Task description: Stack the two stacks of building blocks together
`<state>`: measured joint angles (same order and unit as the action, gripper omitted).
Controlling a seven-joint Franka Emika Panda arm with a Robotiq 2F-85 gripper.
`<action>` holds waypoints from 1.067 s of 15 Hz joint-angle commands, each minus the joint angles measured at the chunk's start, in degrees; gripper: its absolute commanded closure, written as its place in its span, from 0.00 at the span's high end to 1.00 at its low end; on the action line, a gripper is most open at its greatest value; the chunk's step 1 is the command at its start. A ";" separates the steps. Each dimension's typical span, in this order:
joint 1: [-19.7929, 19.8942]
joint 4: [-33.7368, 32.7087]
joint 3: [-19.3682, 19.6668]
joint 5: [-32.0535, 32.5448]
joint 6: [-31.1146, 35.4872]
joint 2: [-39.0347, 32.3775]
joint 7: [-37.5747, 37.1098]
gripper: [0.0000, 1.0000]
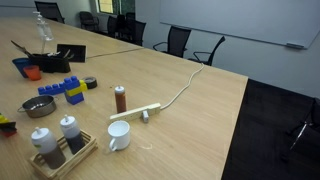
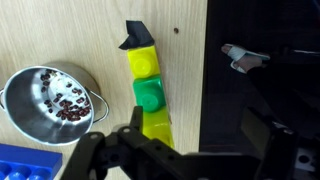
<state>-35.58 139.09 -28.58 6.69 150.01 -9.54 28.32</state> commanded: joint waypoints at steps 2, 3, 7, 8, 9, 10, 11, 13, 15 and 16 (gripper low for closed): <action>1.35 -0.17 -1.25 0.75 -0.04 -0.40 -0.74 1.00; 1.35 -0.22 -1.24 0.75 -0.04 -0.37 -0.76 1.00; 1.35 -0.23 -1.24 0.75 -0.05 -0.36 -0.77 1.00; 1.75 -0.61 -1.55 -0.40 0.62 -1.30 0.53 1.00; 1.96 -0.86 -1.64 -0.80 0.80 -1.75 1.04 1.00; 2.25 -1.17 -1.69 -1.07 0.90 -2.23 1.70 1.00; 2.46 -1.40 -1.73 -1.05 1.03 -2.58 2.04 1.00; 2.69 -2.09 -1.41 0.40 1.15 -3.62 1.87 1.00; 2.69 -2.88 -0.91 2.38 0.96 -4.32 1.18 1.00; 2.78 -3.23 -0.77 3.36 0.63 -4.74 1.04 1.00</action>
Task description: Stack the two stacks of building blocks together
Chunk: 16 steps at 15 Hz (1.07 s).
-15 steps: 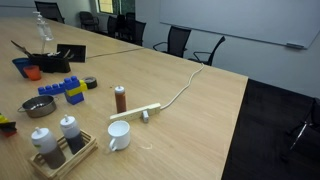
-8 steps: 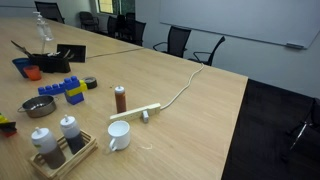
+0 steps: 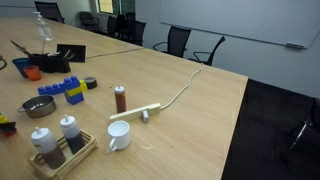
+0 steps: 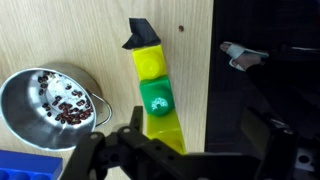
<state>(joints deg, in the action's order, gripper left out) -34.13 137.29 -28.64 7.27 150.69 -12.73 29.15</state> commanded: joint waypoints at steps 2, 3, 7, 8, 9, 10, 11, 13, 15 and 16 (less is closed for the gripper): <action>1.44 -1.88 -0.72 4.31 -0.78 -2.37 -0.09 1.00; 1.37 -1.95 -0.64 5.14 -0.79 -2.89 -0.32 1.00; 0.99 -2.59 -0.16 8.13 -0.76 -4.90 -1.79 1.00; 1.70 -1.49 -1.05 7.01 -0.31 -4.05 -1.20 1.00; 1.69 -1.74 -1.01 7.28 -0.32 -4.50 -1.36 1.00; 1.69 -1.88 -0.98 7.34 -0.32 -4.69 -1.37 1.00; 1.69 -2.00 -0.98 7.35 -0.32 -4.73 -1.37 1.00; 1.69 -2.08 -0.97 7.35 -0.33 -4.73 -1.37 1.00; 1.68 -2.08 -0.97 7.35 -0.33 -4.73 -1.37 1.00; 1.69 -2.08 -0.97 7.35 -0.33 -4.73 -1.37 1.00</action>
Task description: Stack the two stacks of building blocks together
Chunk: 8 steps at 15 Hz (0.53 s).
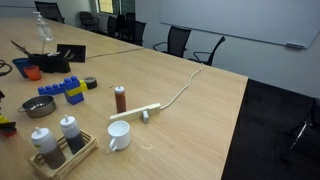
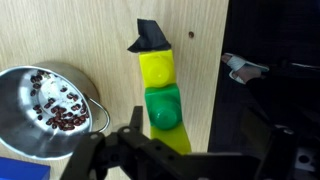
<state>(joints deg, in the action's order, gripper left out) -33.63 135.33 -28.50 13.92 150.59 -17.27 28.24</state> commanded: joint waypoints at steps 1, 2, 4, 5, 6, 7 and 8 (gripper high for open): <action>1.23 -0.25 -1.10 0.59 -0.37 -0.55 -0.41 1.00; 1.28 -0.36 -1.09 0.63 -0.30 -0.75 -0.26 1.00; 1.43 -0.46 -1.00 0.68 -0.15 -0.91 -0.21 1.00; 1.52 -0.44 -0.95 0.70 -0.12 -0.92 -0.27 1.00; 1.65 -0.40 -0.95 0.68 0.14 -0.94 -0.33 1.00; 1.68 -0.39 -0.85 0.91 0.24 -0.91 -0.48 1.00; 1.73 -0.41 -0.78 1.09 0.21 -0.92 -0.58 1.00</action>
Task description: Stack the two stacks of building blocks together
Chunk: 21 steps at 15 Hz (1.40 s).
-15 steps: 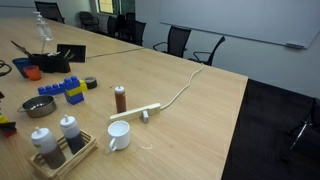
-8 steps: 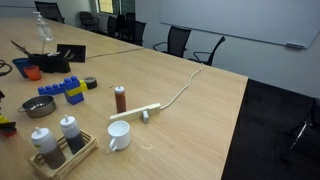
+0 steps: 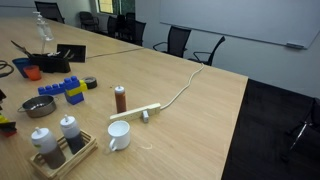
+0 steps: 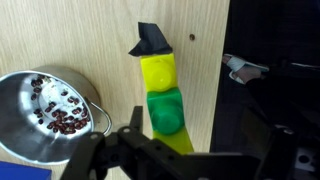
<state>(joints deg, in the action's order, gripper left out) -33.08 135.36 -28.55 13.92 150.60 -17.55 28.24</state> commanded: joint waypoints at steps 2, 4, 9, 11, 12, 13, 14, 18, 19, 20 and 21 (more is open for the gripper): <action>1.33 -0.61 -0.77 1.13 0.06 -0.92 -0.45 1.00; 1.41 -0.71 -0.90 1.01 0.23 -1.25 -0.36 1.00; 1.43 -0.66 -1.53 0.68 -0.20 -0.94 -0.40 1.00; 1.46 -0.72 -1.56 0.67 -0.20 -0.94 -0.39 1.00; 1.47 -0.72 -1.56 0.67 -0.20 -0.94 -0.39 1.00; 1.48 -0.72 -1.56 0.67 -0.20 -0.94 -0.39 1.00; 1.48 -0.72 -1.56 0.67 -0.20 -0.94 -0.39 1.00; 1.12 -0.54 0.17 2.68 3.91 -3.10 -1.81 1.00; 1.12 -0.58 0.63 3.21 4.64 -3.79 -2.01 1.00; 1.03 -0.67 1.13 3.87 5.37 -4.51 -2.25 1.00; 1.04 -0.66 1.56 4.43 5.86 -5.14 -2.42 1.00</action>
<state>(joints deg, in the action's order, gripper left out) -32.62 134.92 -27.49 15.76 153.86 -20.85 27.38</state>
